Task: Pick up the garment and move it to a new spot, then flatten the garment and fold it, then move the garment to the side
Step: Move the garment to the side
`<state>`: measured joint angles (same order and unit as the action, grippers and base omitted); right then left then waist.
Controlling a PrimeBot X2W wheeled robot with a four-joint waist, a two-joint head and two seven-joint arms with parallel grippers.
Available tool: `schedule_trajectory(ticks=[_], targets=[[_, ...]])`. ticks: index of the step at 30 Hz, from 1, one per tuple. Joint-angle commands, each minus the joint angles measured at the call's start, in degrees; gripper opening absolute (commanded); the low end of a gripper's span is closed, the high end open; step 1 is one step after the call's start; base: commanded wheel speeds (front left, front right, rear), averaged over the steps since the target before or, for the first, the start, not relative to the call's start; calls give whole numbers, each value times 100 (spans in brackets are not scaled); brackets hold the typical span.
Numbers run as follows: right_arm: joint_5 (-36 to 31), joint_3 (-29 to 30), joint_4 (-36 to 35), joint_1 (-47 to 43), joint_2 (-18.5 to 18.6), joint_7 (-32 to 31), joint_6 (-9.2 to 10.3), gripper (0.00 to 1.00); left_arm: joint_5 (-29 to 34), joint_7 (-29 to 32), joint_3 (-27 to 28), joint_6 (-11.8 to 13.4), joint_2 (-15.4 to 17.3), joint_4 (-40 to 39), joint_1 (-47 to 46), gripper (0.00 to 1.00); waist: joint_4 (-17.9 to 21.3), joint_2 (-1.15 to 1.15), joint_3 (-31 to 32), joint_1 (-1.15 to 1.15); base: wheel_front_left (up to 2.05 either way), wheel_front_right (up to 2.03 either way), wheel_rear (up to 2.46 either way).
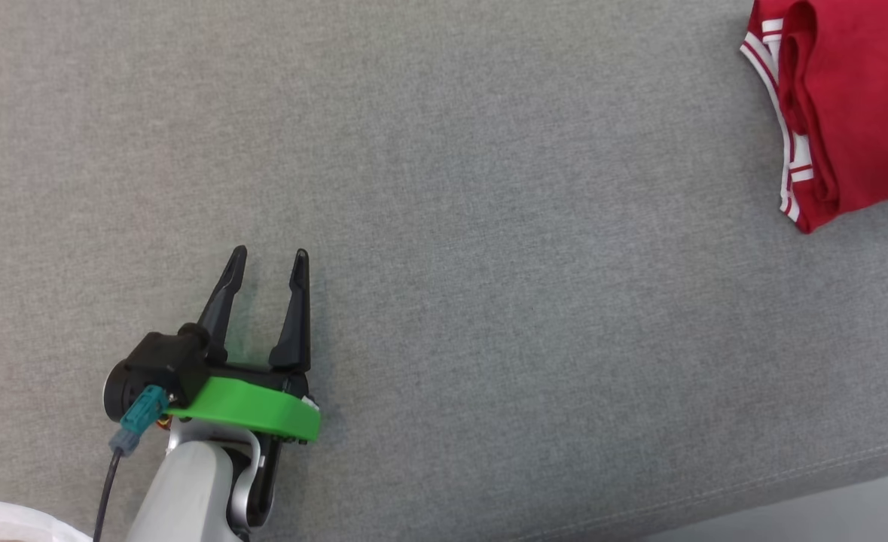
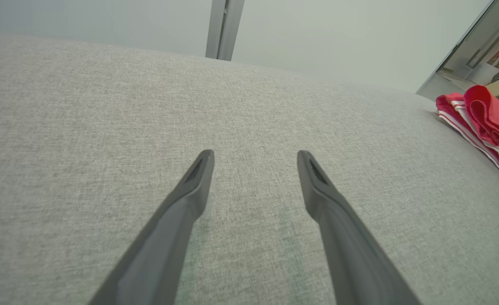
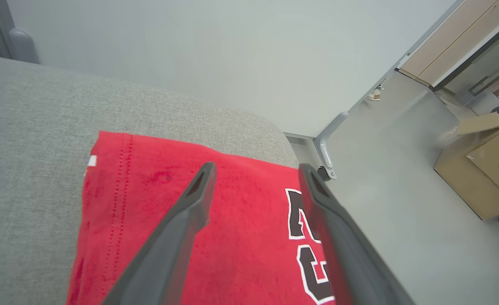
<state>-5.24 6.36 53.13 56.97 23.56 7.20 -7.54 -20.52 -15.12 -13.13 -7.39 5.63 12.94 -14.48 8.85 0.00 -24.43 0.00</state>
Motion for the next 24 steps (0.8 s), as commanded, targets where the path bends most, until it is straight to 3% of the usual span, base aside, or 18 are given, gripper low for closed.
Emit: schedule_trajectory(ticks=[1,10,13,24], targets=[[-23,-71,4,44,-56,81,12,100,38,-1,15,-19,-4,-9,50,100,6,0,179,0,0,0,0],[188,-553,-132,-222,-601,493,12,100,62,-1,215,-18,-13,97,260,100,-227,0,998,0,0,0,0],[249,-471,-262,-455,-859,614,12,100,47,-1,405,7,-24,124,363,100,-326,0,1258,0,0,0,0],[531,-250,-1406,-2165,-1882,800,11,100,70,0,1139,197,-115,169,898,100,-586,0,1924,0,0,0,0]])
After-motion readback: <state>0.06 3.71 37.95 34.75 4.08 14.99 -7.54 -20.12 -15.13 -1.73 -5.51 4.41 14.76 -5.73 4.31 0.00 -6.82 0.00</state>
